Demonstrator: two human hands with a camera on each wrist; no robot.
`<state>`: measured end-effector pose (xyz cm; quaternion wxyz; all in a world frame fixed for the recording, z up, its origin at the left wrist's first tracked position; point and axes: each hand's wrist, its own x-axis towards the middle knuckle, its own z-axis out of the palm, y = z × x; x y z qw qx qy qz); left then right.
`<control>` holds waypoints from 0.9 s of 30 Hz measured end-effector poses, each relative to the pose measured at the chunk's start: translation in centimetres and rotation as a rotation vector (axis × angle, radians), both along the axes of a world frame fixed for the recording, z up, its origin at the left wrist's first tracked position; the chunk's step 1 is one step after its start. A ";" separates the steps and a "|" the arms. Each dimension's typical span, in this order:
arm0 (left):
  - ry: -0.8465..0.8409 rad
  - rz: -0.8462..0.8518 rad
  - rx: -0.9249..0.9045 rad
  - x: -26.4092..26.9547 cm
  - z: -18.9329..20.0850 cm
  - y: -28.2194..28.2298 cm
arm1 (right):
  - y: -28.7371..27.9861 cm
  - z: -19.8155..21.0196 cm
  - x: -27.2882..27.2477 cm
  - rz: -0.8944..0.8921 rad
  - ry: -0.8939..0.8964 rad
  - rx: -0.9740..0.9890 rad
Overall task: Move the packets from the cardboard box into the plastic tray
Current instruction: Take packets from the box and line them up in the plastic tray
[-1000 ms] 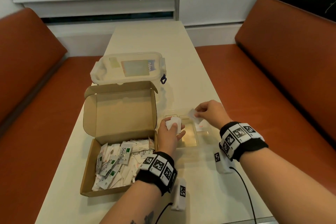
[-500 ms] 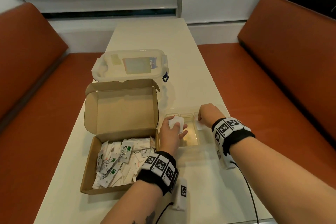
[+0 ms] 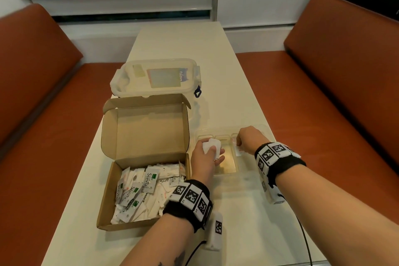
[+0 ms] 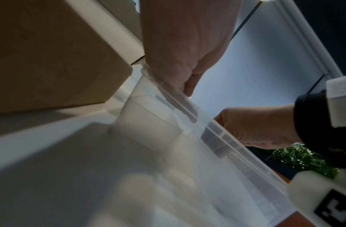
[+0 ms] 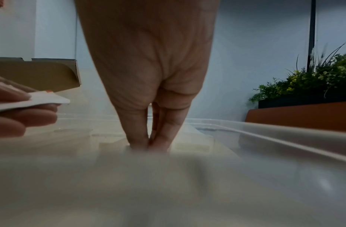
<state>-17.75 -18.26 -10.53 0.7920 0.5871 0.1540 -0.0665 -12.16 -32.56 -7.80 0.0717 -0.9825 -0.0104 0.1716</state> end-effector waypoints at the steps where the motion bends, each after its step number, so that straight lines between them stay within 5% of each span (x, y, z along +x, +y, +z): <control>1: 0.002 -0.001 -0.001 0.0 0.0 0.0 | 0.0 0.0 -0.2 0.014 -0.016 -0.012; 12: -0.008 -0.046 0.035 -0.1 0.0 0.0 | 0.0 -0.7 -0.6 0.065 -0.092 0.018; 19: 0.001 -0.017 0.073 0.0 0.0 -0.1 | 1.0 0.8 -1.1 -0.159 -0.146 0.655; 27: 0.032 0.000 0.051 0.2 -0.1 0.0 | 1.0 0.9 -2.3 -0.211 -0.073 0.878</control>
